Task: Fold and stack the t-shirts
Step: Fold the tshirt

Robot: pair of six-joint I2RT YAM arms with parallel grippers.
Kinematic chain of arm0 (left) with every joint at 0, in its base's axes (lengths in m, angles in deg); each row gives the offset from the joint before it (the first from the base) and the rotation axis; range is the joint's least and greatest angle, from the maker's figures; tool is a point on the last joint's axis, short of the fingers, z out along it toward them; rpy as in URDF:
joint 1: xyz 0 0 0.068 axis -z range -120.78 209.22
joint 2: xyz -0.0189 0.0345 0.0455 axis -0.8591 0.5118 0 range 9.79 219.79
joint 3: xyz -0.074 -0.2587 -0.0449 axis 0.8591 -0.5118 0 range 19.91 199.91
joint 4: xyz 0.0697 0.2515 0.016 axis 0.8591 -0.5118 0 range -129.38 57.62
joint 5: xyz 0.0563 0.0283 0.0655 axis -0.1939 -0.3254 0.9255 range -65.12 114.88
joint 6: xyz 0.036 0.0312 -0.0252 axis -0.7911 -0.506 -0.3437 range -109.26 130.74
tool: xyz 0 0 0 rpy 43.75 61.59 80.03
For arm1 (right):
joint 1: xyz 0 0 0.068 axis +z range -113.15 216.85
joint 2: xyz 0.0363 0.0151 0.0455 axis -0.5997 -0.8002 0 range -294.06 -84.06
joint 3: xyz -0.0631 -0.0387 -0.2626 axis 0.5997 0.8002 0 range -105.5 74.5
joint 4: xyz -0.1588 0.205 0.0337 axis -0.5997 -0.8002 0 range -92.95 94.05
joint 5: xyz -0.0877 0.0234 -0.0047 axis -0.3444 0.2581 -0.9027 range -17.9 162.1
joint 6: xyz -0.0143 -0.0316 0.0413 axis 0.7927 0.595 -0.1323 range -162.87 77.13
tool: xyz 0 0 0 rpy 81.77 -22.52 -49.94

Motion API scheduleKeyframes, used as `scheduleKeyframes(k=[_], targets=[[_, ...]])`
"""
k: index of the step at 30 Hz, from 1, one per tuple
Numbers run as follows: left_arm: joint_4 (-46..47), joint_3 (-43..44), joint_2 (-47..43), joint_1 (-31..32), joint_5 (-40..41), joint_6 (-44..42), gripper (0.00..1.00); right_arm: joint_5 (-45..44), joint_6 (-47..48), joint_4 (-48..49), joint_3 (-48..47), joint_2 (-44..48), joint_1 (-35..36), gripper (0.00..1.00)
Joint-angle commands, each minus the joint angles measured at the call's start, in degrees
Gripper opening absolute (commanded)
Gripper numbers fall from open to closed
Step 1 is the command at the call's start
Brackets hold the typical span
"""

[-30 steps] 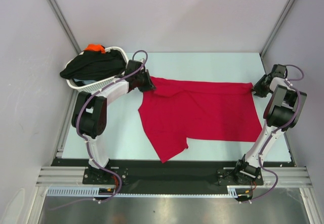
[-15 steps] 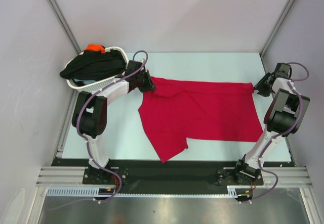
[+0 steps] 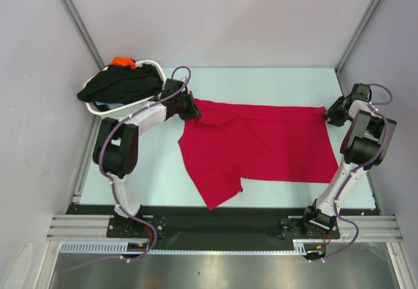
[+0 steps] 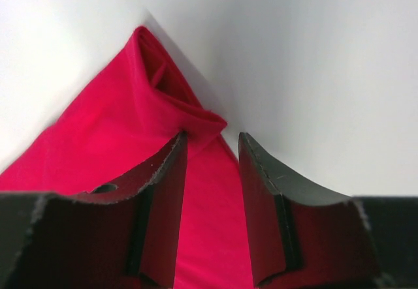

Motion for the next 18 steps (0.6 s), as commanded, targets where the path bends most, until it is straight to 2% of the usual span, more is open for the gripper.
scheduleKeyframes(k=[1, 8, 11, 15, 18], targets=[[1.43, -0.26, -1.65, 0.24, -0.43, -0.43, 0.00, 0.62, 1.03, 1.00, -3.20, -1.08, -0.21, 0.43], [0.82, 0.00, -1.65, 0.24, -0.34, -0.87, 0.00, 0.79, 1.38, 1.53, -3.90, -3.27, -0.21, 0.41], [0.73, 0.00, -1.74, 0.24, -0.34, -0.87, 0.00, 1.23, 1.38, 0.74, -4.69, -3.98, -0.12, 0.36], [0.73, 0.18, -1.83, 0.16, -0.17, -0.87, 0.00, 0.44, 1.12, 0.03, -4.69, -2.66, 0.14, 0.22], [0.73, 0.88, -1.74, -0.02, -0.08, -0.87, 0.00, 0.97, 0.68, -0.49, -5.22, -1.87, 0.14, 0.01]])
